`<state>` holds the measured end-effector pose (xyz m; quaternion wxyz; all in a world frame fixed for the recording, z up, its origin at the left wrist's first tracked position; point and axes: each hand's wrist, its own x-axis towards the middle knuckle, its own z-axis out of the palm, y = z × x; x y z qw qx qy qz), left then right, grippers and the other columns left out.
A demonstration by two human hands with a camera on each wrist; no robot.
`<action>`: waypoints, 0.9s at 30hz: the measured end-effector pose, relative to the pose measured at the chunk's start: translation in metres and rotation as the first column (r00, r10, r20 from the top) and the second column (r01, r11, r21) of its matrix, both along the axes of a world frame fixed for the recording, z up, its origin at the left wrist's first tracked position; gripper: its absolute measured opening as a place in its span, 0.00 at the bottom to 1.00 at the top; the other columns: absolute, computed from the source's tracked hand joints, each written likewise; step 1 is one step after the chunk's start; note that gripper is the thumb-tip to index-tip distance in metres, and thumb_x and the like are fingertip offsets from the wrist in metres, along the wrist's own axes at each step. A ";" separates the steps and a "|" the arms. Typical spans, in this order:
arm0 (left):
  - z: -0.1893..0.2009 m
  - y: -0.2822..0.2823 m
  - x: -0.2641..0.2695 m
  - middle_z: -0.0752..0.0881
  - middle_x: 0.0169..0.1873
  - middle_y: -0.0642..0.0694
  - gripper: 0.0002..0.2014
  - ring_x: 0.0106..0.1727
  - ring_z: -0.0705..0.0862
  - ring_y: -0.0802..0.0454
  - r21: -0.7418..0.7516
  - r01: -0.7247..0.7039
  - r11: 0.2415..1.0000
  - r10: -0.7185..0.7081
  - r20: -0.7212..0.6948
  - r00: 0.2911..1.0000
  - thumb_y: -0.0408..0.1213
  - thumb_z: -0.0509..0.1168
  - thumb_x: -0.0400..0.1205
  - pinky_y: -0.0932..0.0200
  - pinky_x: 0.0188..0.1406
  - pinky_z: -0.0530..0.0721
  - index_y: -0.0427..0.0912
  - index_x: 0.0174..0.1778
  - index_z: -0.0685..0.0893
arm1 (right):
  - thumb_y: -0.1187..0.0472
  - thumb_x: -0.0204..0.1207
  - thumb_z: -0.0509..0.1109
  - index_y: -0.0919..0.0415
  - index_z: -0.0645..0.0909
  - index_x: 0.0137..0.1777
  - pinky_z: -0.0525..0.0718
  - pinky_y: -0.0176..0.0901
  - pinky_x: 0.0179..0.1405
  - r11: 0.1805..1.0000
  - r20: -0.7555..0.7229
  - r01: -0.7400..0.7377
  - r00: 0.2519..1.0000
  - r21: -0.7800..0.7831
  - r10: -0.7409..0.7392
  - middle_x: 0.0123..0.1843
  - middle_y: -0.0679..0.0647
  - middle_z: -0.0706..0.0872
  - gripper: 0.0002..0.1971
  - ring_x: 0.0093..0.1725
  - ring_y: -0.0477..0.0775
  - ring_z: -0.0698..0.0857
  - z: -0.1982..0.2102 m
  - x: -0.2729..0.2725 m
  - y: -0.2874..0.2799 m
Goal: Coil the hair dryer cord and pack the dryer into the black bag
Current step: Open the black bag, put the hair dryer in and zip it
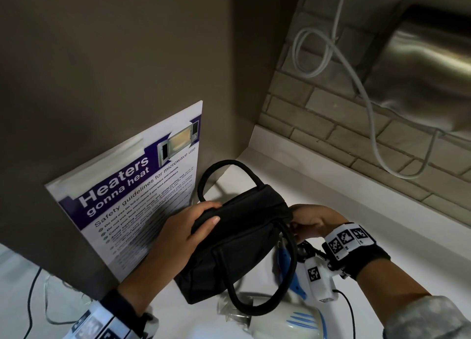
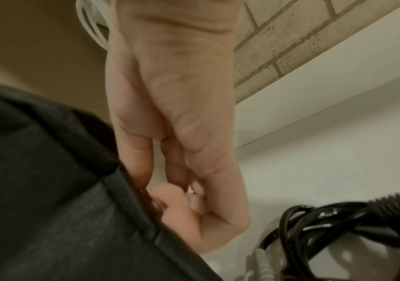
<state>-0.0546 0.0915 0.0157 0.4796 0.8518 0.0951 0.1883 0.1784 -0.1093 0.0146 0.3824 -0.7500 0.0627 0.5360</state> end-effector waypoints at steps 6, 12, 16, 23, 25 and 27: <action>-0.001 0.001 0.003 0.90 0.47 0.59 0.15 0.51 0.86 0.69 0.126 0.092 0.988 -0.088 -0.034 0.996 0.48 0.58 0.83 0.64 0.53 0.84 0.51 0.61 0.83 | 0.67 0.81 0.60 0.60 0.73 0.35 0.77 0.38 0.30 1.000 0.475 -0.027 0.880 0.011 0.018 0.31 0.54 0.77 0.12 0.30 0.48 0.76 0.019 0.001 0.005; -0.007 0.002 0.000 0.90 0.53 0.52 0.18 0.54 0.85 0.73 0.140 0.100 0.985 -0.094 -0.048 0.994 0.28 0.59 0.83 0.61 0.52 0.88 0.55 0.61 0.81 | 0.63 0.81 0.64 0.62 0.81 0.43 0.87 0.51 0.45 0.986 0.933 -0.162 0.359 0.044 0.018 0.47 0.58 0.77 0.07 0.41 0.58 0.85 0.049 -0.009 0.011; -0.006 -0.003 0.004 0.88 0.45 0.62 0.15 0.46 0.83 0.79 0.167 0.038 0.985 -0.032 -0.042 0.999 0.32 0.60 0.83 0.72 0.47 0.84 0.51 0.61 0.83 | 0.66 0.78 0.66 0.67 0.82 0.44 0.77 0.47 0.36 0.934 0.962 -0.229 -0.087 -0.273 0.260 0.46 0.60 0.76 0.05 0.38 0.62 0.81 0.067 -0.035 0.018; 0.012 -0.018 0.010 0.81 0.42 0.61 0.10 0.41 0.79 0.76 0.010 -0.254 0.967 0.253 0.061 0.965 0.40 0.58 0.85 0.86 0.40 0.74 0.49 0.59 0.80 | 0.62 0.77 0.69 0.62 0.87 0.45 0.72 0.31 0.35 0.865 0.955 -0.425 0.000 -0.268 0.297 0.43 0.54 0.78 0.06 0.38 0.49 0.77 0.075 -0.049 0.025; 0.018 -0.027 0.013 0.81 0.43 0.64 0.08 0.44 0.81 0.79 -0.035 -0.248 0.968 0.250 0.095 0.963 0.40 0.60 0.84 0.85 0.41 0.75 0.53 0.57 0.78 | 0.60 0.76 0.70 0.58 0.88 0.45 0.73 0.31 0.37 0.869 0.946 -0.428 0.083 -0.250 0.313 0.43 0.51 0.79 0.05 0.41 0.50 0.80 0.074 -0.054 0.029; 0.021 -0.038 0.018 0.81 0.43 0.69 0.09 0.46 0.79 0.83 -0.069 -0.230 0.971 0.238 0.138 0.962 0.40 0.61 0.84 0.82 0.41 0.77 0.51 0.58 0.79 | 0.60 0.74 0.71 0.55 0.88 0.43 0.79 0.40 0.44 0.841 0.949 -0.519 0.159 -0.154 0.272 0.44 0.51 0.82 0.04 0.44 0.51 0.83 0.073 -0.068 0.037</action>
